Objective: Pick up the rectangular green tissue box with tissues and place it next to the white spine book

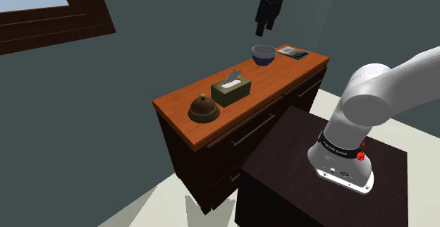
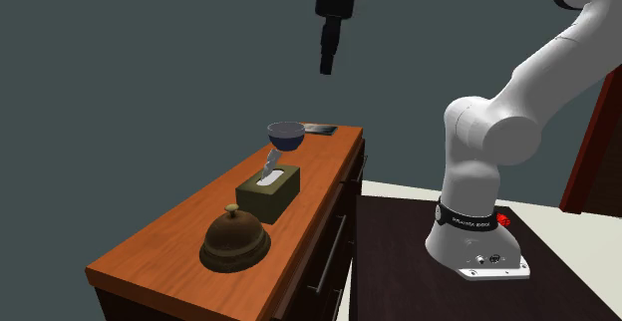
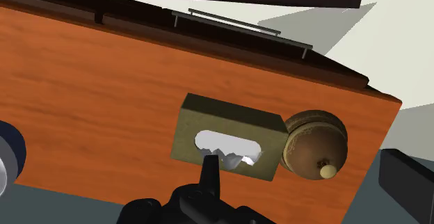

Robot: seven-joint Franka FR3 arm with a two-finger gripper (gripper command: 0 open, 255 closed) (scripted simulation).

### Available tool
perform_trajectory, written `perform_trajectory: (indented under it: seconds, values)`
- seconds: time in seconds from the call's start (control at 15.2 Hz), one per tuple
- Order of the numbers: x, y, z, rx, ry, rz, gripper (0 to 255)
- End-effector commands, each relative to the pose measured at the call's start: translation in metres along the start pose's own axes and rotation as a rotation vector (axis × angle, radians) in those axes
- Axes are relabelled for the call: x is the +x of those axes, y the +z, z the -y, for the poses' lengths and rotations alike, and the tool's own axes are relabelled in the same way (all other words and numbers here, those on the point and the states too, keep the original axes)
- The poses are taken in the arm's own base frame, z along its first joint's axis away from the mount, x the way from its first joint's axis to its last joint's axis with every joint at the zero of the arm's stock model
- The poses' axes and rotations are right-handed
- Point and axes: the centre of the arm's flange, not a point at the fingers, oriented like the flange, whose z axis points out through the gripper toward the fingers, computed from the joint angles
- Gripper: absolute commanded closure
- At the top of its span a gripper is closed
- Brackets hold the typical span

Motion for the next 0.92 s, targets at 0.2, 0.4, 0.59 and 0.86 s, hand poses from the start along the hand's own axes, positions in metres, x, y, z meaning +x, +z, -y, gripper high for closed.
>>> perform_trajectory:
  seconds: [0.2,0.4,0.59,0.86]
  values:
    - [0.007,0.038,-0.006,0.042,0.151,-0.035,0]
    - [0.015,0.075,-0.012,0.084,0.302,-0.069,0]
    - [0.023,0.113,-0.017,0.127,0.453,-0.104,0]
    - [0.035,0.163,-0.024,0.183,0.655,-0.150,0]
